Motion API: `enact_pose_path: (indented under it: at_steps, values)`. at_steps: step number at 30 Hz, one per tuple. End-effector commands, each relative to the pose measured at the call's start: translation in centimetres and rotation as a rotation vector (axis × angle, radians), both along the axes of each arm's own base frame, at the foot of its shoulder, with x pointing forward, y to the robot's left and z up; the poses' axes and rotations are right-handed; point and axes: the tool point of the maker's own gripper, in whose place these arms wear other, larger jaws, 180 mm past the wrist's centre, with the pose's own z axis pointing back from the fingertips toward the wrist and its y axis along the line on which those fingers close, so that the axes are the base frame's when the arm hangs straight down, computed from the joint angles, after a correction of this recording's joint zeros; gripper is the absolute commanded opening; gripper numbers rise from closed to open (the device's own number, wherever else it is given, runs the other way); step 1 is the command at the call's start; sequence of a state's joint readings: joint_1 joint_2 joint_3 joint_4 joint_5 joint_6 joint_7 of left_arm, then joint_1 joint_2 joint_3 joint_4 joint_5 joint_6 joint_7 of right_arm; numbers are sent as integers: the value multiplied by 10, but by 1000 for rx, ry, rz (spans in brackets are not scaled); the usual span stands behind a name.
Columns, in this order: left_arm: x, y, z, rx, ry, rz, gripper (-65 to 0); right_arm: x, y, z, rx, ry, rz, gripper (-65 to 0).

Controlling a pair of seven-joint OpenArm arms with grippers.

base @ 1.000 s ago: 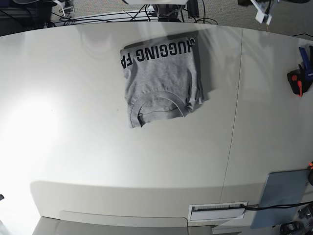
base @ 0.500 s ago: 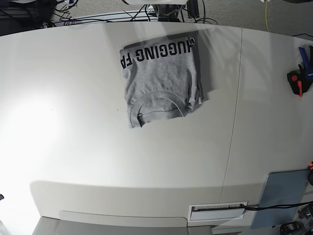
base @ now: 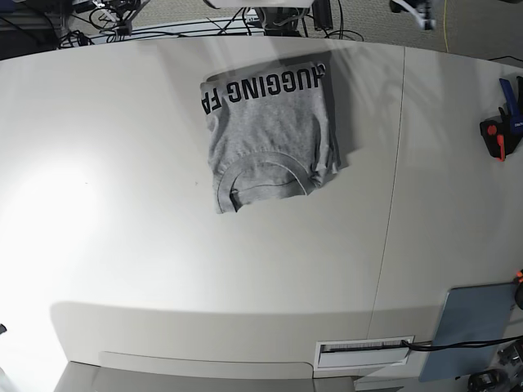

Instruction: Fold the T-shirt properly

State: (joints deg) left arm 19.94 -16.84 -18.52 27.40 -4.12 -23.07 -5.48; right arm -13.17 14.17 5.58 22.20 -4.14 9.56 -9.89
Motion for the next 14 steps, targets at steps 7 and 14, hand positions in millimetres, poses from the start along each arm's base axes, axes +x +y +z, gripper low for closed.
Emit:
enact_pose_path:
  at_steps: [7,14]
  values:
    - [4,-75,-22,-33,48,-54,-465,28,7,-6,61,-6,-30,-650]
    - [8,-103,-23,-70,40,-41,-465,35,7,-6,67,-20,-37,-650]
